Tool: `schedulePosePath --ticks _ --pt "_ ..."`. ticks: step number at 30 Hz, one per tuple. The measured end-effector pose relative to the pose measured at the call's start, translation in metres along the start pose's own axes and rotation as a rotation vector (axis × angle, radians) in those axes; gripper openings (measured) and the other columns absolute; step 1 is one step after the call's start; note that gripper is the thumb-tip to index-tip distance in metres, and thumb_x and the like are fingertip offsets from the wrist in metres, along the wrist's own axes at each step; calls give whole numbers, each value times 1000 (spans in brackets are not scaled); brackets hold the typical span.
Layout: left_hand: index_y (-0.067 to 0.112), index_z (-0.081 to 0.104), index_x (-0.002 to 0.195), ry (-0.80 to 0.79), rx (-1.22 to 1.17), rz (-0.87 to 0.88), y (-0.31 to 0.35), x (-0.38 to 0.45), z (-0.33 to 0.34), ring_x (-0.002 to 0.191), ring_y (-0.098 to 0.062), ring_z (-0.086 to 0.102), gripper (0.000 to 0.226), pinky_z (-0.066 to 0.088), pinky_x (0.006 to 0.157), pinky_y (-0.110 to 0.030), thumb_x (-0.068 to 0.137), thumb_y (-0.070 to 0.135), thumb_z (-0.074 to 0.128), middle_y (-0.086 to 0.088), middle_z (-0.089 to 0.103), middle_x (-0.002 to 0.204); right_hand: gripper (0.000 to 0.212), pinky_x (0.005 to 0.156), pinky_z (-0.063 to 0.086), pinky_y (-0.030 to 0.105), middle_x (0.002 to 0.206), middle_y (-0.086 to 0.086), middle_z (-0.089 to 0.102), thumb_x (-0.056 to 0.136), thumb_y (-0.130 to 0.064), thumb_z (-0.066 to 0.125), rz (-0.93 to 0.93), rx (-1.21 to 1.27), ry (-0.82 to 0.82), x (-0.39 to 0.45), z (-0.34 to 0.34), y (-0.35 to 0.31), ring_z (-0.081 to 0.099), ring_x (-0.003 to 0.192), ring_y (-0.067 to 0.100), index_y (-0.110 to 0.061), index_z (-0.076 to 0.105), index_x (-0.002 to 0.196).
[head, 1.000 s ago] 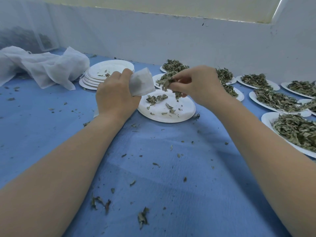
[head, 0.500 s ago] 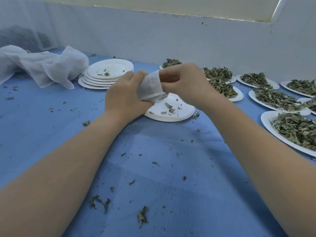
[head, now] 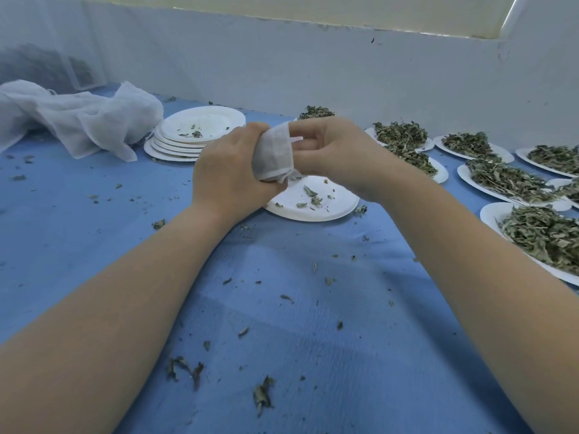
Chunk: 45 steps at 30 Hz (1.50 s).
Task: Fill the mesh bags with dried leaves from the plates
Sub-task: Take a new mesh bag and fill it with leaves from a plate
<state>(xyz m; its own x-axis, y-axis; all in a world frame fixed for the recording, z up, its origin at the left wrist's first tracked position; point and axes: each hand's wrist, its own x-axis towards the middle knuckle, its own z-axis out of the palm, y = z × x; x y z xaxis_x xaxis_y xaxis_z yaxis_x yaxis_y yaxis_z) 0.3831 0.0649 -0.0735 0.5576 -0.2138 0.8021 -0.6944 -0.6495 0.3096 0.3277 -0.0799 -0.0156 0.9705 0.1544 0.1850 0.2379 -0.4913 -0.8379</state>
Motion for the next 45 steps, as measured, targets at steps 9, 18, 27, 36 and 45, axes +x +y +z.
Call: schedulePosePath --ticks 9,18,27,36,45 --pt "2 65 96 48 -5 145 8 0 -4 68 -33 61 49 46 59 -35 70 41 53 -13 67 79 11 40 26 13 61 3 55 81 -12 64 -22 -273 183 8 14 3 33 40 1 -8 74 83" --pt "-3 62 100 -27 267 78 -3 5 -4 62 -36 57 36 42 55 -38 70 15 72 -19 61 75 17 88 54 27 94 7 73 88 -6 61 34 119 22 18 -10 7 69 89 15 -11 70 101" --pt "-2 57 110 -2 353 -60 -17 6 -1 80 -37 56 37 37 71 -44 76 15 61 -20 60 89 33 93 34 30 129 8 50 99 -38 37 139 -744 -29 46 16 37 45 120 25 -24 62 117" --pt "1 55 113 -21 326 -76 -16 6 -1 86 -35 55 37 35 75 -42 78 15 59 -19 60 95 18 82 46 29 82 -13 53 87 -31 58 -112 -849 -109 29 14 29 58 92 13 -28 71 100" --pt "2 55 112 -53 317 -91 -15 6 -1 87 -37 54 36 35 75 -43 79 16 59 -19 59 96 13 76 44 25 92 -13 60 85 -40 61 -61 -789 -164 13 -7 27 58 89 9 -33 68 93"
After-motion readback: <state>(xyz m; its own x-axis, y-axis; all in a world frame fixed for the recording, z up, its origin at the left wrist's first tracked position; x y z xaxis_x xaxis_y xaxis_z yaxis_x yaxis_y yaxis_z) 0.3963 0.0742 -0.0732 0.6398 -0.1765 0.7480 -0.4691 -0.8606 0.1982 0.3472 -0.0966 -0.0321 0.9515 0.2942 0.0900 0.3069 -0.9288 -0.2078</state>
